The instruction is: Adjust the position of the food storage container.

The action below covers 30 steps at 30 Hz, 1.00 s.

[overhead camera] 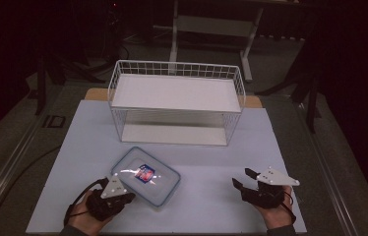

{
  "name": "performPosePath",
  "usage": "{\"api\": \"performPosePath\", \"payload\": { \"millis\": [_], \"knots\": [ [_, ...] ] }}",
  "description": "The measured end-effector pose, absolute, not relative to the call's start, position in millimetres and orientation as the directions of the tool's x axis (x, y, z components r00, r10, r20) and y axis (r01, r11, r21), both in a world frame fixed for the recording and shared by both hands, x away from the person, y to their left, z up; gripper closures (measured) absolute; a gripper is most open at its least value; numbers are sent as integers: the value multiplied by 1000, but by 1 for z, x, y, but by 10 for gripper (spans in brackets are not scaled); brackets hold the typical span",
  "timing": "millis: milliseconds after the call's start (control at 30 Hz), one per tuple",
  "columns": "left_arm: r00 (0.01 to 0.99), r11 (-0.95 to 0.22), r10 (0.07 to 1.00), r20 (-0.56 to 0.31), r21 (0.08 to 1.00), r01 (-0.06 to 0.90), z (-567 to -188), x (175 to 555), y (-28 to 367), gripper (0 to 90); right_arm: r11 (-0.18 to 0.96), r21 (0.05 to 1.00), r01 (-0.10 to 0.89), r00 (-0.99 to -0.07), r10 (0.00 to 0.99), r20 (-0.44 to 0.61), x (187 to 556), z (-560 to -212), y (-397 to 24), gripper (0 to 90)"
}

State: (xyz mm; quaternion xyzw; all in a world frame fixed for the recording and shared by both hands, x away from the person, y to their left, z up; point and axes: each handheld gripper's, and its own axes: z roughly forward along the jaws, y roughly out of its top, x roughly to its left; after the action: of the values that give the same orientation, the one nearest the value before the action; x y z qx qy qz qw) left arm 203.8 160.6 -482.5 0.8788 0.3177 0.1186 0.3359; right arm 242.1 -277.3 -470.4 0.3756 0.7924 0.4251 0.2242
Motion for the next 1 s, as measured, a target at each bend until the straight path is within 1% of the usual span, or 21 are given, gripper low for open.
{"api": "performPosePath", "payload": {
  "millis": [67, 167, 200, 233, 267, 300, 367, 433, 500, 700, 867, 900, 1000],
  "knots": [
    [790, -578, 613, -13, 674, 461, -483, 211, 144, 896, 356, 843, 404, -618, 785, -36, 242, -470, -277, 400],
    [800, -580, 600, -15, 680, 448, -484, 215, 134, 896, 356, 843, 403, -618, 786, -36, 242, -470, -278, 399],
    [805, -585, 593, -11, 681, 441, -485, 220, 123, 896, 354, 844, 403, -617, 786, -35, 242, -470, -278, 399],
    [805, -585, 593, -11, 681, 441, -485, 220, 123, 896, 353, 843, 404, -617, 786, -33, 242, -470, -278, 400],
    [808, -585, 589, -6, 687, 431, -486, 224, 114, 896, 353, 844, 404, -617, 786, -33, 242, -470, -278, 399],
    [808, -585, 589, -6, 687, 431, -486, 224, 114, 895, 352, 844, 404, -617, 786, -33, 242, -470, -278, 399],
    [822, -590, 569, -19, 687, 424, -488, 229, 103, 896, 353, 845, 402, -618, 786, -34, 242, -470, -278, 399],
    [830, -612, 558, 2, 676, 410, -495, 232, 87, 895, 352, 845, 402, -617, 786, -33, 242, -470, -279, 399],
    [834, -626, 551, 17, 670, 399, -498, 234, 79, 895, 349, 845, 404, -615, 788, -31, 242, -470, -280, 399],
    [821, -602, 571, 10, 686, 410, -500, 238, 77, 895, 347, 847, 403, -614, 788, -31, 242, -470, -281, 399],
    [818, -556, 575, -25, 721, 414, -494, 238, 84, 894, 350, 845, 403, -617, 786, -31, 242, -470, -280, 399],
    [822, -529, 568, -45, 746, 406, -490, 238, 90, 869, 351, 845, 403, -620, 784, -30, 242, -470, -279, 399],
    [821, -496, 568, -64, 769, 403, -486, 237, 97, 849, 356, 842, 405, -622, 782, -32, 243, -471, -278, 399]
  ]
}}
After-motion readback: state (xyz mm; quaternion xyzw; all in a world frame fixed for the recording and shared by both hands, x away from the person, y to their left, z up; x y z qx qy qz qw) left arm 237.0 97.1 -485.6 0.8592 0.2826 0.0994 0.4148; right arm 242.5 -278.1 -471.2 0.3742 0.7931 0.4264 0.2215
